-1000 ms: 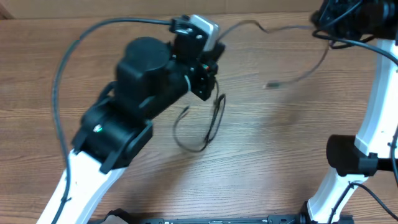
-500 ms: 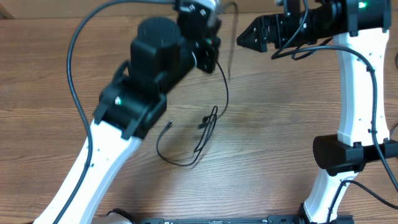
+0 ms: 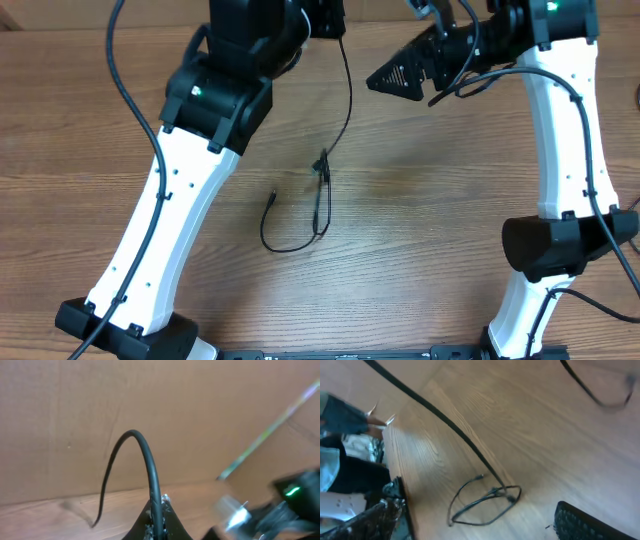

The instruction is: Untangle cables

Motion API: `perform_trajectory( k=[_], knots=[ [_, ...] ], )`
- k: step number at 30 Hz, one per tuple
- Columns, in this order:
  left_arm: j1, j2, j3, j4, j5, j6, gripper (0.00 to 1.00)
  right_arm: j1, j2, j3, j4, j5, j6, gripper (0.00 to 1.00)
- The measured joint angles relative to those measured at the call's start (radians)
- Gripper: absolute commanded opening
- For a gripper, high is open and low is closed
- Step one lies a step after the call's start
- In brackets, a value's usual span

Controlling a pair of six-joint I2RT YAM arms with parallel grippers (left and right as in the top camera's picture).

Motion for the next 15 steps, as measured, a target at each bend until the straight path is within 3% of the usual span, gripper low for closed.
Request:
perform_trajectory(
  k=[8,10,15],
  knots=[
    [0.0,0.004,0.07,-0.101,-0.073,-0.279,0.04,0.09,0.006,-0.08,0.206,-0.098,-0.073,0.95],
    [0.0,0.009,0.07,-0.102,-0.083,-0.334,0.04,0.115,0.006,-0.09,0.239,-0.118,-0.078,1.0],
    [-0.014,0.035,0.071,-0.097,-0.087,-0.446,0.04,0.17,0.006,-0.091,0.315,-0.141,-0.085,1.0]
  ],
)
